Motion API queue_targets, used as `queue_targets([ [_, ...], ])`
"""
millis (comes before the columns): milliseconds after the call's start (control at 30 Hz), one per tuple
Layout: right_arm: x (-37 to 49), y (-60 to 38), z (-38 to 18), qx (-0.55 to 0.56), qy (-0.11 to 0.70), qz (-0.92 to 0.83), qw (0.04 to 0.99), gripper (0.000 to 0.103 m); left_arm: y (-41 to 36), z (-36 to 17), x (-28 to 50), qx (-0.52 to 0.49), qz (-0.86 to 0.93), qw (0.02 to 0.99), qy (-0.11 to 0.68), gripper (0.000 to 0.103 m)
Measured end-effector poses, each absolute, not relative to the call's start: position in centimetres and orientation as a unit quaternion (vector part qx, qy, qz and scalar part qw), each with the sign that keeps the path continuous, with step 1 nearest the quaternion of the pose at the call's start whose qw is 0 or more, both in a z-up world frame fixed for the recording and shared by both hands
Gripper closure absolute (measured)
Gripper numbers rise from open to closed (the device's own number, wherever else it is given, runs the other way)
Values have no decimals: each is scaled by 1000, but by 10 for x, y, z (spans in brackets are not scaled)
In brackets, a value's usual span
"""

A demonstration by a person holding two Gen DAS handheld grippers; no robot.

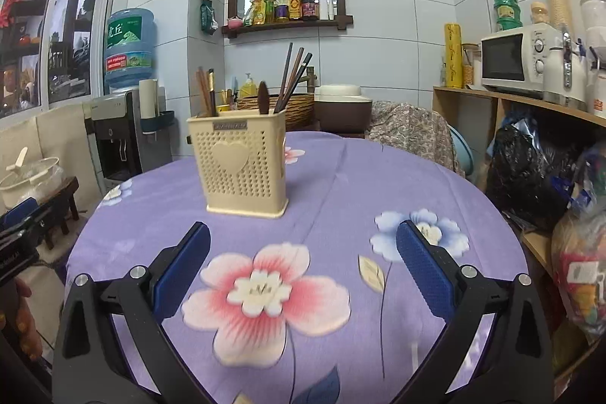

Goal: Organize utensils

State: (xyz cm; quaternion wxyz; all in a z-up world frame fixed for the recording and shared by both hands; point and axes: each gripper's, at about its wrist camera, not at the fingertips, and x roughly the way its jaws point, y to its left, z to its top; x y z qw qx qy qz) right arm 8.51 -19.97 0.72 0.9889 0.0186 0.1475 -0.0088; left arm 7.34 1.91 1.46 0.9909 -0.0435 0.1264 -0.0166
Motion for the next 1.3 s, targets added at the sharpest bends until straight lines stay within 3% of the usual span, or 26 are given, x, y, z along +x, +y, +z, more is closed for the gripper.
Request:
queue_targets([
  [433, 7, -167, -7, -16, 131, -12, 991, 6, 12, 5, 10, -27, -19, 994, 101, 5],
  [1300, 4, -168, 0, -17, 130, -8, 991, 6, 13, 7, -2, -25, -18, 996, 89, 5],
])
